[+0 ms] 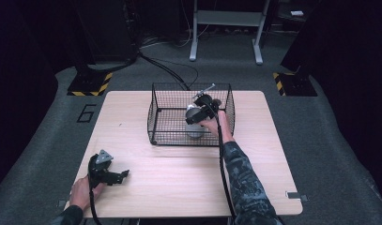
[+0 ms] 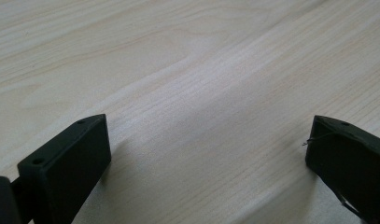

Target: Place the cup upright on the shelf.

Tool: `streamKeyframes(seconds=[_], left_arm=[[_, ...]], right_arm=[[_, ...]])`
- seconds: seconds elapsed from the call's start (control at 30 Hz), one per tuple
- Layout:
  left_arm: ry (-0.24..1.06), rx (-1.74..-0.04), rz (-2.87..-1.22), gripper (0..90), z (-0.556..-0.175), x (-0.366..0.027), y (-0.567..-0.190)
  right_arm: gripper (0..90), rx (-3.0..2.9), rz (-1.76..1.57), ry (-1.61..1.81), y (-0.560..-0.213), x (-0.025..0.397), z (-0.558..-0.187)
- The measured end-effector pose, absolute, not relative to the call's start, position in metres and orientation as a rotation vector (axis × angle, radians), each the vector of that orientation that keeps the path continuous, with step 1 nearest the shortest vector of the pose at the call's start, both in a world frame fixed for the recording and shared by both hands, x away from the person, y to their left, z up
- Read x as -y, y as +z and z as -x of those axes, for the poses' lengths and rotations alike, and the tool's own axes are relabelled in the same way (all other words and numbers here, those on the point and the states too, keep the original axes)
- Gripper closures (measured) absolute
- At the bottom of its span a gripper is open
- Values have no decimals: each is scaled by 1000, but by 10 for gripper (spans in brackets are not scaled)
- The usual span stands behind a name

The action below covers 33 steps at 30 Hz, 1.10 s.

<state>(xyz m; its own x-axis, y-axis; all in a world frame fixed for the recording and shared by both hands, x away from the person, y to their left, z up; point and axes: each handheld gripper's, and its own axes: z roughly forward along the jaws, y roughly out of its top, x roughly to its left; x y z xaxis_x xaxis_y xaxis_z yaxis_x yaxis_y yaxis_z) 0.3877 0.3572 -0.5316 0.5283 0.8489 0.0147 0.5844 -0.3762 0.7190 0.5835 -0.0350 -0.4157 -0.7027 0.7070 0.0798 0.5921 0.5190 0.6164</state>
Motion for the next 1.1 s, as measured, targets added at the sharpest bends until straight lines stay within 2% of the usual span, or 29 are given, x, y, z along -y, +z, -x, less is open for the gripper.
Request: streamKeyframes(seconds=[0.43, 1.1], left_arm=[[510, -1158, -2099, 2, -388, -357, -532], [510, -1158, -2100, 2, -388, -357, -532]], right_arm=[[0, -2509, -1049, 993, -389, 49, -559], [0, -2431, -910, 1048, -363, 85, -479]])
